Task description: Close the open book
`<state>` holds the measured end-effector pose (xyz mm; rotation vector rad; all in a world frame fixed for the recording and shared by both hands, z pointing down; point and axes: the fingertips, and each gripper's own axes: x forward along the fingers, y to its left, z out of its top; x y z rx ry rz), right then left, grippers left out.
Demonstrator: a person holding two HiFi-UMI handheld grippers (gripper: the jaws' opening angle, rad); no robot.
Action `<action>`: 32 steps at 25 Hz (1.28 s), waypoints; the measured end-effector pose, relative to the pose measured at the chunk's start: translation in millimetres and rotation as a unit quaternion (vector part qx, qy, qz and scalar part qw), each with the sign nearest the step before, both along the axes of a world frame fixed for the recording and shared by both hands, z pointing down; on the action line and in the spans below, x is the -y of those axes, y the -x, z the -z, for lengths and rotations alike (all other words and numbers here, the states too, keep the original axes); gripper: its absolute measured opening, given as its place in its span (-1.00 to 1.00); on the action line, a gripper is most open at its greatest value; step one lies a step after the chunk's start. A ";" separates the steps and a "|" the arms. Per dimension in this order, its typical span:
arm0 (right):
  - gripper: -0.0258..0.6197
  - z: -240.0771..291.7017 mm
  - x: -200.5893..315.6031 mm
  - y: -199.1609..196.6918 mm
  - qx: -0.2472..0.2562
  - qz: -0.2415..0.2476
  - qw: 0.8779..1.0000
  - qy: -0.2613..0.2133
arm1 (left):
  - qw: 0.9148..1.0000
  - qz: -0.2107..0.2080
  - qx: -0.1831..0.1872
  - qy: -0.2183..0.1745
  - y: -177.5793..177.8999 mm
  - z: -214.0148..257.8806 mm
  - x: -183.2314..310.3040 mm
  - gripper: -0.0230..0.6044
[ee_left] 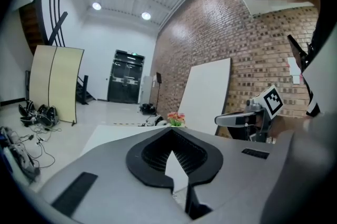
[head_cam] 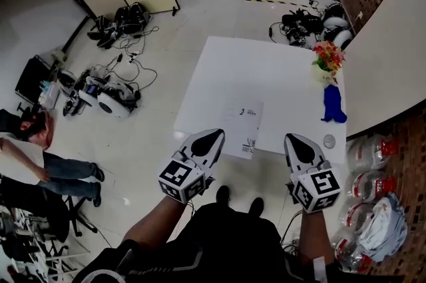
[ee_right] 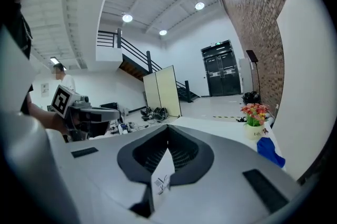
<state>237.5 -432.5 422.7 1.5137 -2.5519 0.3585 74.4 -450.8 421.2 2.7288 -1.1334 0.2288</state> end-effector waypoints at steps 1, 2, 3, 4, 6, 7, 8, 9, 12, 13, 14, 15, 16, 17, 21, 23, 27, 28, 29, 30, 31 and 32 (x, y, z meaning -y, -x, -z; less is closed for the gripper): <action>-0.92 -1.2 -4.5 -4.9 -0.001 0.003 1.000 0.000 | 1.000 -0.002 0.001 -0.002 -2.3 2.3 -6.2 -0.94; -0.92 -1.3 -8.5 -8.6 0.002 0.009 1.000 -0.005 | 1.000 -0.002 0.002 -0.004 -4.2 3.8 -12.6 -0.94; -0.92 -0.4 -11.7 -11.1 0.006 0.017 1.000 -0.010 | 1.000 -0.001 0.003 -0.005 -5.6 4.3 -18.6 -0.94; -0.92 1.2 -13.9 -12.5 0.009 0.024 1.000 -0.015 | 1.000 0.000 0.003 -0.004 -6.4 4.0 -24.3 -0.94; -0.92 4.9 -16.9 -12.0 0.006 0.031 0.999 -0.020 | 1.000 0.001 0.008 -0.006 -6.2 4.3 -34.8 -0.94; -0.92 7.2 -18.8 -10.0 0.002 0.032 0.999 -0.021 | 1.000 -0.001 0.009 -0.011 -5.3 7.0 -40.7 -0.94; -0.92 9.7 -21.9 -6.6 -0.001 0.032 0.999 -0.023 | 1.000 -0.005 0.006 -0.017 -3.9 11.6 -47.9 -0.94; -0.92 12.2 -26.6 -2.0 -0.002 0.033 0.999 -0.026 | 1.000 -0.009 0.001 -0.024 -1.6 16.7 -56.7 -0.94; -0.92 23.5 -50.4 19.4 -0.008 0.035 0.999 -0.035 | 0.999 -0.013 -0.006 -0.037 13.4 24.7 -87.4 -0.94; -0.92 27.5 -59.8 27.6 -0.013 0.033 0.999 -0.037 | 0.999 -0.011 -0.005 -0.041 21.9 25.7 -96.7 -0.94; -0.92 30.4 -69.3 35.7 -0.019 0.028 0.999 -0.039 | 0.999 -0.006 -0.006 -0.044 32.5 26.6 -104.9 -0.94; -0.92 32.0 -78.8 43.7 -0.022 0.022 0.999 -0.041 | 0.999 0.003 -0.008 -0.046 45.0 27.4 -112.7 -0.94; -0.92 33.4 -88.7 52.0 -0.021 0.013 0.999 -0.043 | 0.999 0.012 -0.011 -0.047 58.7 27.6 -121.0 -0.94; -0.92 35.4 -99.1 60.9 -0.016 0.002 0.999 -0.047 | 0.999 0.016 -0.014 -0.048 71.9 27.7 -130.1 -0.94; -0.92 42.0 -148.2 103.8 -0.020 -0.028 0.998 -0.059 | 0.998 -0.011 -0.024 -0.064 114.4 29.2 -174.0 -0.94; -0.92 41.2 -175.4 126.9 -0.021 -0.033 0.998 -0.053 | 0.997 -0.027 -0.034 -0.061 131.5 27.8 -196.2 -0.94; -0.92 39.5 -226.6 159.3 -0.018 -0.036 0.998 -0.042 | 0.997 -0.045 -0.048 -0.048 152.9 25.3 -238.5 -0.94; -0.92 41.4 -238.6 164.5 -0.018 -0.038 0.998 -0.043 | 0.997 -0.048 -0.049 -0.045 155.5 26.1 -248.8 -0.94; -0.92 44.1 -250.6 168.5 -0.018 -0.040 0.998 -0.045 | 0.997 -0.051 -0.050 -0.042 156.7 27.2 -259.1 -0.94; -0.92 46.6 -262.5 170.9 -0.017 -0.042 0.998 -0.049 | 0.996 -0.055 -0.050 -0.040 156.1 28.0 -269.6 -0.94; -0.92 48.4 -273.7 171.4 -0.016 -0.044 0.998 -0.052 | 0.996 -0.059 -0.049 -0.040 154.0 28.3 -279.9 -0.94; -0.92 49.2 -283.8 170.3 -0.015 -0.046 0.997 -0.054 | 0.996 -0.063 -0.049 -0.039 150.6 28.4 -289.7 -0.94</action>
